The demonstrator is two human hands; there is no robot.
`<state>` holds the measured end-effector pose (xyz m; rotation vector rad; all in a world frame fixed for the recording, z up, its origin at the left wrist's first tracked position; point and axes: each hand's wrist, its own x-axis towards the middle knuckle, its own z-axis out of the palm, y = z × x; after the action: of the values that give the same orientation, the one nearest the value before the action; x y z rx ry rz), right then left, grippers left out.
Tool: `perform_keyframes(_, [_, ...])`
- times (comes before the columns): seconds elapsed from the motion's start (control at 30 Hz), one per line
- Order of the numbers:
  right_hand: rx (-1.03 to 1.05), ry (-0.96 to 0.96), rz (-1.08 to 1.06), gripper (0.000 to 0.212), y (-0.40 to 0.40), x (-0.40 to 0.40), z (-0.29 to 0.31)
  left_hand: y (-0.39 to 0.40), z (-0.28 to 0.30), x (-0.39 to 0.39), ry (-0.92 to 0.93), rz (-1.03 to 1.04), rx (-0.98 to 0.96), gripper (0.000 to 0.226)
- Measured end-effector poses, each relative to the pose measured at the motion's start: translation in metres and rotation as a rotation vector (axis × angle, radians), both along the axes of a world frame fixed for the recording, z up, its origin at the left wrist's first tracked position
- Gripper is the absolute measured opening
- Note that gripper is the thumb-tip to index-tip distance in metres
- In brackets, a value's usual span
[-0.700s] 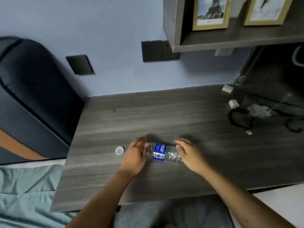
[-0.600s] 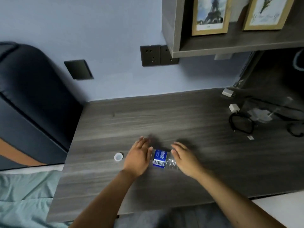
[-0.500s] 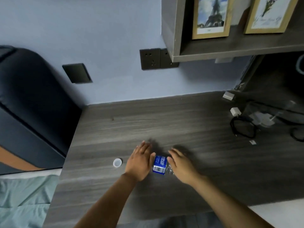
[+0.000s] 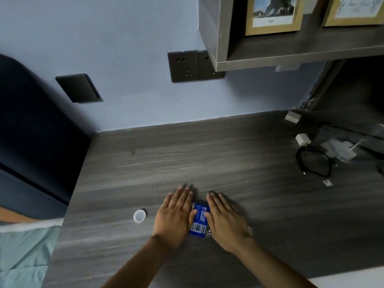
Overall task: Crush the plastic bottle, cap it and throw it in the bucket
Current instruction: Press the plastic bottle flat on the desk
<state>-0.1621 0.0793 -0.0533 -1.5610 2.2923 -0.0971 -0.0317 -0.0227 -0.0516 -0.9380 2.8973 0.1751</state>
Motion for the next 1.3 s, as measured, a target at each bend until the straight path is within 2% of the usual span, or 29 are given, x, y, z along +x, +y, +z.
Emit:
perform_keyframes(0.1, [0.037, -0.007, 0.003, 0.057, -0.003, 0.001, -0.002, 0.002, 0.0, -0.003, -0.035, -0.013, -0.006, 0.052])
perform_keyframes(0.27, [0.083, -0.232, -0.112, 0.059, -0.011, -0.008, 0.003, 0.001, 0.007, -0.006, -0.066, -0.005, 0.001, 0.051])
perform_keyframes(0.4, [0.03, -0.011, -0.051, 0.058, -0.007, -0.001, 0.001, -0.003, 0.011, -0.006, -0.163, -0.039, 0.018, 0.057])
perform_keyframes(0.5, [0.029, 0.039, -0.006, 0.058, -0.01, -0.005, 0.001, -0.015, 0.018, -0.013, -0.168, -0.155, 0.011, 0.058])
perform_keyframes(0.6, [0.024, 0.056, 0.001, 0.068, -0.013, -0.004, -0.004, -0.022, 0.013, -0.018, -0.113, -0.186, 0.034, 0.057])
perform_keyframes(0.7, [0.047, 0.089, 0.03, 0.059, -0.013, 0.002, -0.016, -0.014, 0.001, -0.018, -0.148, -0.209, 0.007, 0.056])
perform_keyframes(0.83, [0.048, 0.086, 0.038, 0.057, -0.017, 0.002, -0.022, -0.014, -0.005, -0.022, -0.175, -0.202, -0.005, 0.054])
perform_keyframes(1.0, [-0.002, 0.016, 0.026, 0.081, -0.016, 0.0, -0.017, -0.025, 0.005, -0.014, -0.172, -0.269, 0.06, 0.056])
perform_keyframes(1.17, [-0.039, 0.089, 0.019, 0.064, -0.014, 0.007, -0.018, -0.015, -0.002, -0.014, -0.257, -0.293, -0.069, 0.06])
perform_keyframes(1.3, [-0.048, 0.063, -0.062, 0.07, -0.013, 0.009, -0.012, -0.014, -0.007, -0.01, -0.25, -0.308, -0.077, 0.06])
